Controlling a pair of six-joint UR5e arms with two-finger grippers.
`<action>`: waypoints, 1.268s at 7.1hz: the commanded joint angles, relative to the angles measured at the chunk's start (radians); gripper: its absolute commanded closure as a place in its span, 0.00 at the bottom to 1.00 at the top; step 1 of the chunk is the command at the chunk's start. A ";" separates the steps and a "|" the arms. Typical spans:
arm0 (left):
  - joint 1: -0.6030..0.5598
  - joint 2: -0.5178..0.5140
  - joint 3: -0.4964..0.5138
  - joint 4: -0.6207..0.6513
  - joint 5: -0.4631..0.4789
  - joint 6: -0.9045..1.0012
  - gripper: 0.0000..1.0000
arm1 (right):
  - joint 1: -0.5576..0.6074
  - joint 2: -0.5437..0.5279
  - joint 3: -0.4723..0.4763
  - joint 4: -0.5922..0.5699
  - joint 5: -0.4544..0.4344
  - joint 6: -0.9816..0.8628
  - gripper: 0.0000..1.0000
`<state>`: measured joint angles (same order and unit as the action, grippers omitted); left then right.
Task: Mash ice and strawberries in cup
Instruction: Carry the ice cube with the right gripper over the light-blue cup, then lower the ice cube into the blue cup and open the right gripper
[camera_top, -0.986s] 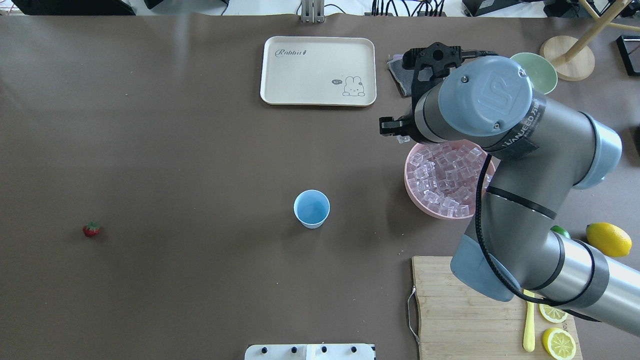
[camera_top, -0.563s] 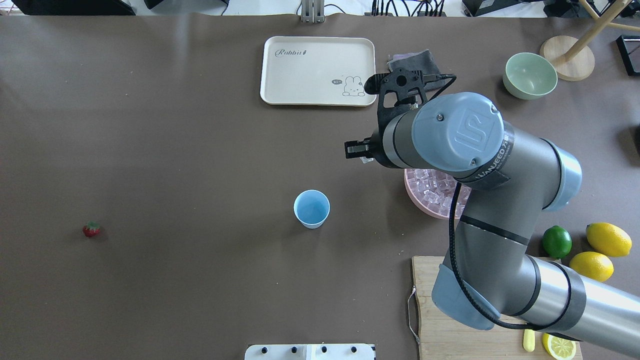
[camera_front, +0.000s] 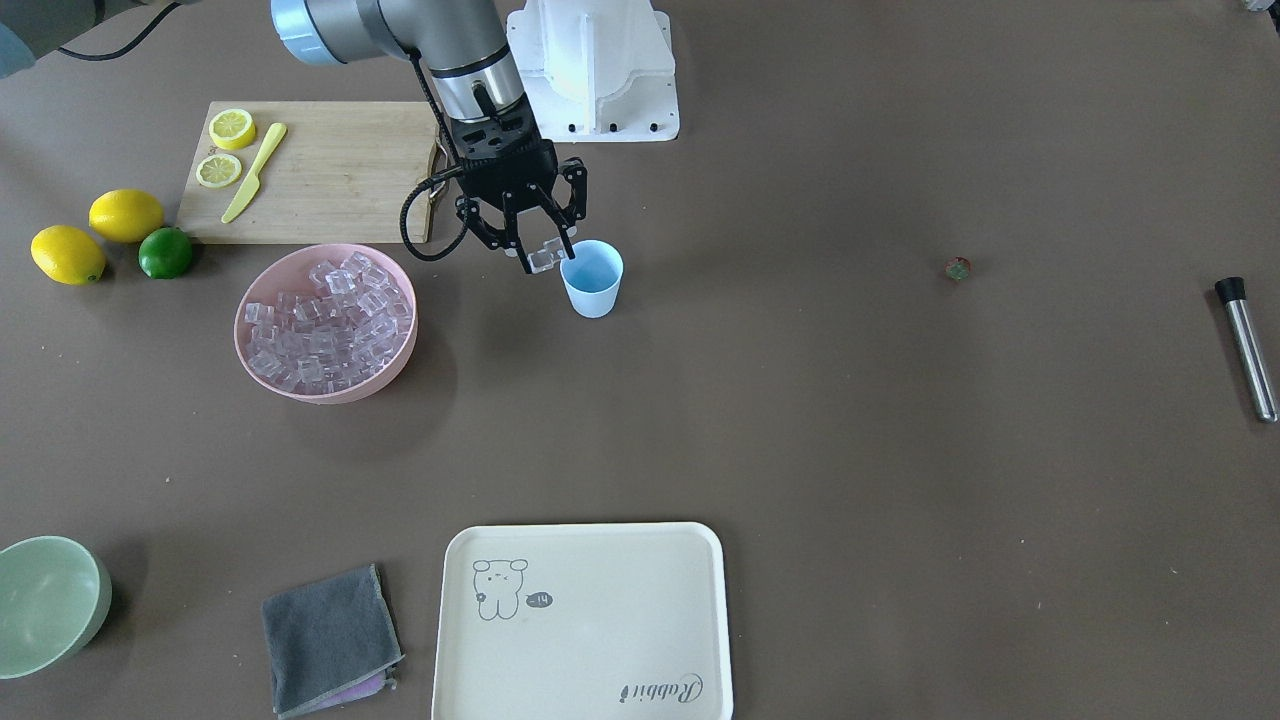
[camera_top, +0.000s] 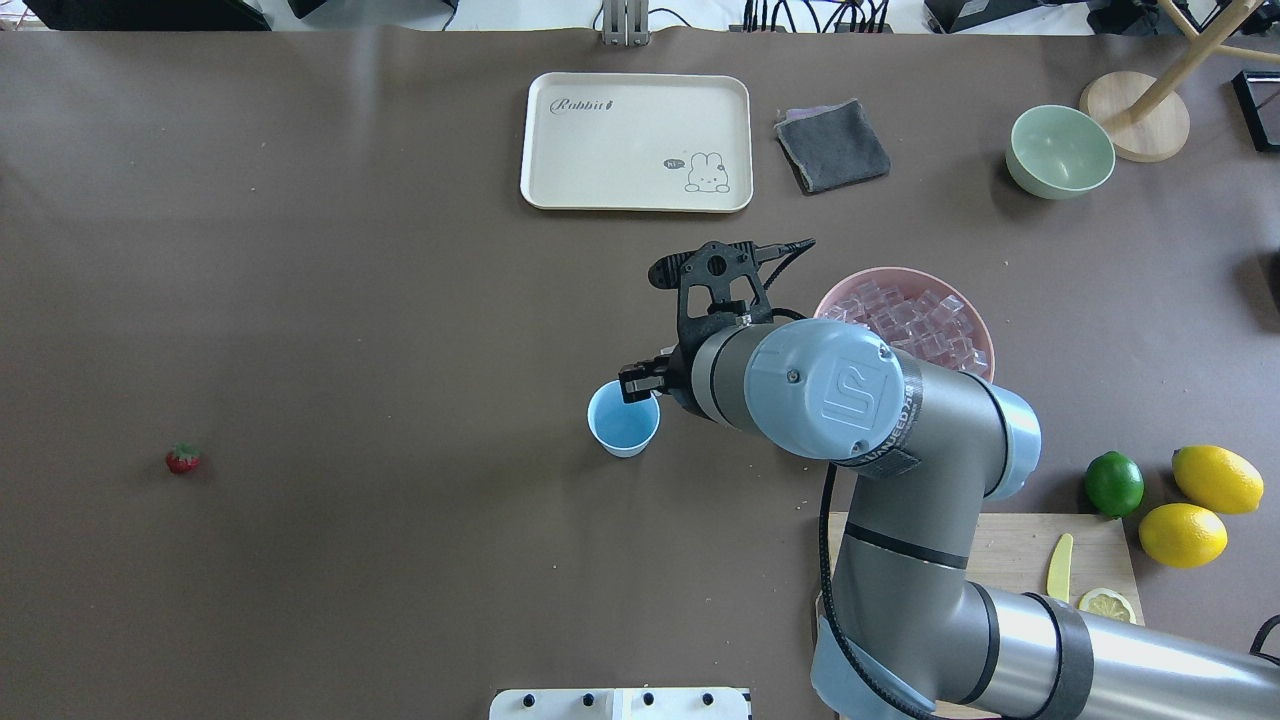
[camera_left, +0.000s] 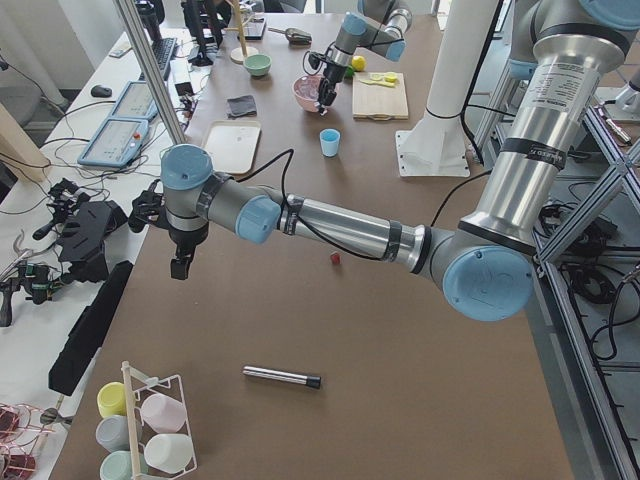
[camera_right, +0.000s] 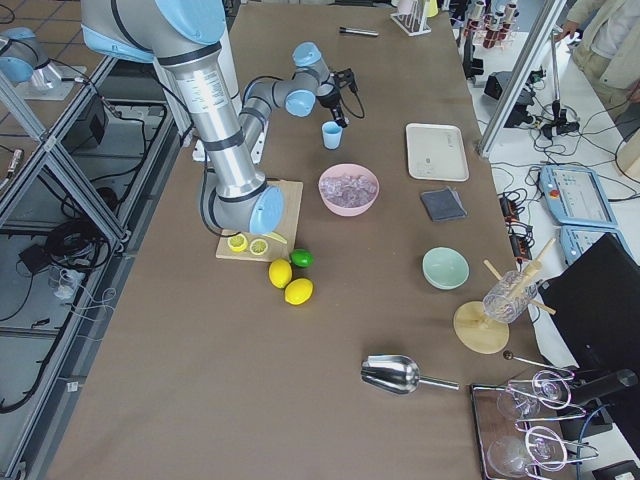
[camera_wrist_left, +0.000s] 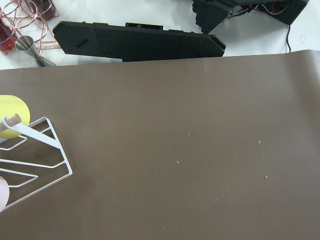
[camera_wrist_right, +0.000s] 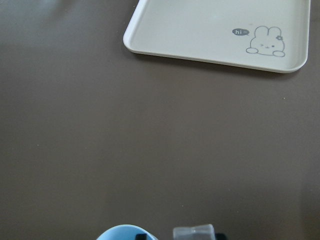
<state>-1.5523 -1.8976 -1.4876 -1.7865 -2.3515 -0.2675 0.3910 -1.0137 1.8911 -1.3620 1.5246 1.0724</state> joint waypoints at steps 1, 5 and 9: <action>0.000 0.006 0.000 -0.001 0.000 0.001 0.02 | -0.043 0.039 -0.038 0.012 -0.027 -0.008 1.00; -0.018 0.015 0.001 -0.001 0.000 0.004 0.02 | -0.046 0.072 -0.075 0.033 -0.027 -0.034 1.00; -0.018 0.014 0.006 -0.001 0.001 0.004 0.02 | -0.030 0.073 -0.104 0.055 -0.026 -0.081 1.00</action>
<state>-1.5707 -1.8827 -1.4845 -1.7867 -2.3502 -0.2644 0.3608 -0.9456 1.7941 -1.3073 1.4991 0.9947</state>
